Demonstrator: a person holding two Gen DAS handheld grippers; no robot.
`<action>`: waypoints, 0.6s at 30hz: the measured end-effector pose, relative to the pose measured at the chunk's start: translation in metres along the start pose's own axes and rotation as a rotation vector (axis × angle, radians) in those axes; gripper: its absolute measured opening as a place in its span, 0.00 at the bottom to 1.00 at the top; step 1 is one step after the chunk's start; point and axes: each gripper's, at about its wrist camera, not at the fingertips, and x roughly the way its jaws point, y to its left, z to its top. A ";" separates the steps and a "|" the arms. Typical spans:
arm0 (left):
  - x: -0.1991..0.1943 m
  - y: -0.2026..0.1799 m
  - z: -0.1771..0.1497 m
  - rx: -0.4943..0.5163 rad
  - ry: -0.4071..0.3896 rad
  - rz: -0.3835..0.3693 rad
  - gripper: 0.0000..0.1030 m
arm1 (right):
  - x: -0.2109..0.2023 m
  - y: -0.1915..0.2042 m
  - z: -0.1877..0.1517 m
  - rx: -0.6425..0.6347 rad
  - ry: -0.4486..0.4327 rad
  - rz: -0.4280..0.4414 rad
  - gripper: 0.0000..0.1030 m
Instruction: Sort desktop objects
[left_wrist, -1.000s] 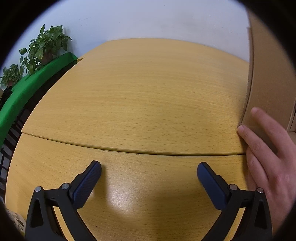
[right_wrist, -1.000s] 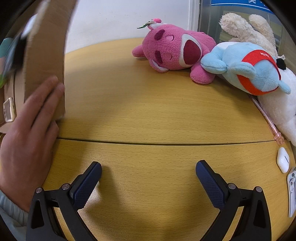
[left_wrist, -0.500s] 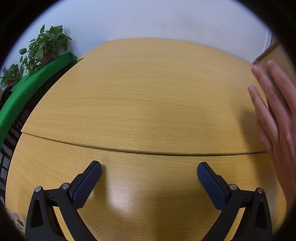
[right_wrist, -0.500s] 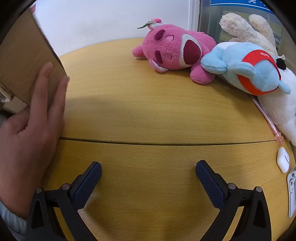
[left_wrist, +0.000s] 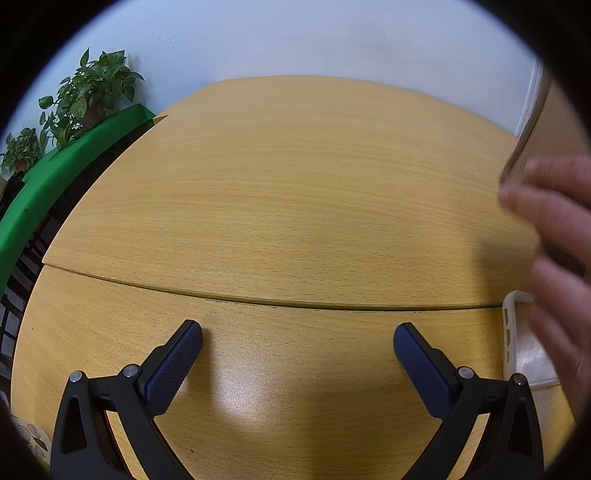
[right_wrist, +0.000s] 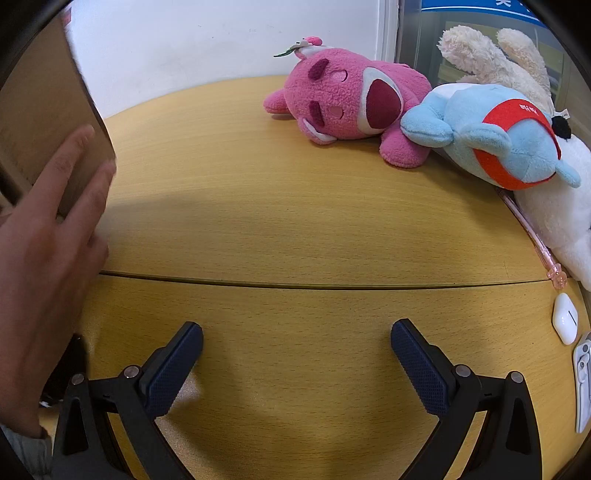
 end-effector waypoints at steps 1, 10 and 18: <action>0.000 0.000 0.000 0.000 0.001 0.000 1.00 | 0.000 0.000 0.000 0.000 0.000 0.000 1.00; -0.001 0.000 0.000 0.000 0.010 0.000 1.00 | 0.001 0.000 0.000 0.001 0.001 0.001 1.00; -0.001 0.000 -0.001 0.000 0.020 0.000 1.00 | 0.002 0.000 0.000 0.001 0.000 0.001 1.00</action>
